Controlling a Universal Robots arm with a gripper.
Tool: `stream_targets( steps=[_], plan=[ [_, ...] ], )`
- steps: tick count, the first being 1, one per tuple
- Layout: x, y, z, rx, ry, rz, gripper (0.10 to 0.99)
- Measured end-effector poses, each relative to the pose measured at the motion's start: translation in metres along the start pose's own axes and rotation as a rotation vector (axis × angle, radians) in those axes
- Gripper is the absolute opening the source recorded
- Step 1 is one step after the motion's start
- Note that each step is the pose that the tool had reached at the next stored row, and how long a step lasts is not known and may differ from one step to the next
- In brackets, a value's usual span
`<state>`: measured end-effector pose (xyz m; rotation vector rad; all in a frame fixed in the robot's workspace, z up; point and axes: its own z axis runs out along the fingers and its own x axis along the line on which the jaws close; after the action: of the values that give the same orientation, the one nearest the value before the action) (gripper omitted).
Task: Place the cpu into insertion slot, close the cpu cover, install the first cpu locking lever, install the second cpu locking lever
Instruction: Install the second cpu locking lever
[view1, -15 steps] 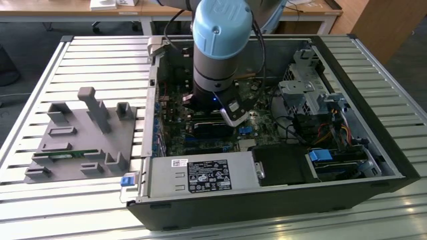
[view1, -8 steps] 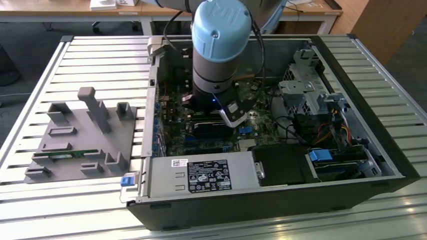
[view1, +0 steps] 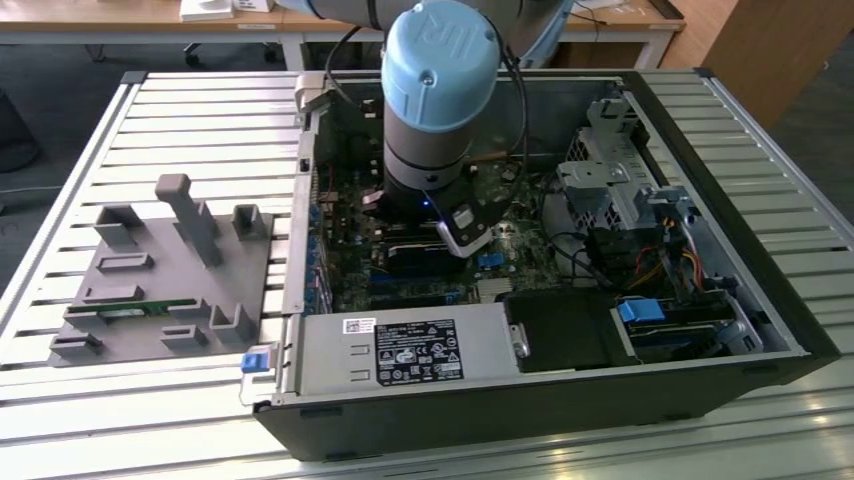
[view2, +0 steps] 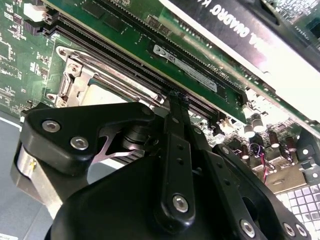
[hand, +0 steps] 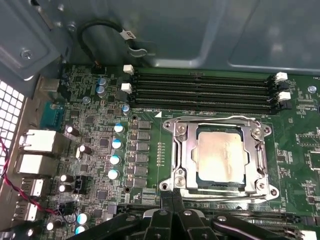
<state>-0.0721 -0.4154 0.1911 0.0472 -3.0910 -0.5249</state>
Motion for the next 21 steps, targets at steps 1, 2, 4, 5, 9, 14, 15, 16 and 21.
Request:
stream_targets(
  steps=[1,2,4,5,9,14,15,16,21],
  plan=[
    [0.0000,-0.0001,0.0004,-0.002,-0.0001,0.000,0.106],
    [0.0001,-0.0002,0.0008,-0.004,-0.0001,0.000,0.106],
    [0.0004,-0.0002,0.0014,-0.006,0.0000,0.000,0.106],
    [0.0007,-0.0001,0.0016,-0.007,0.0000,0.000,0.106],
    [0.0023,0.0015,0.0027,-0.010,-0.0002,0.000,0.106],
    [0.0039,0.0042,0.0046,-0.013,-0.0003,0.000,0.106],
    [0.0042,0.0047,0.0050,-0.013,-0.0004,0.000,0.106],
    [0.0044,0.0052,0.0054,-0.013,-0.0004,0.000,0.106],
    [0.0057,0.0066,0.0069,-0.015,-0.0004,0.000,0.106]
  ],
)
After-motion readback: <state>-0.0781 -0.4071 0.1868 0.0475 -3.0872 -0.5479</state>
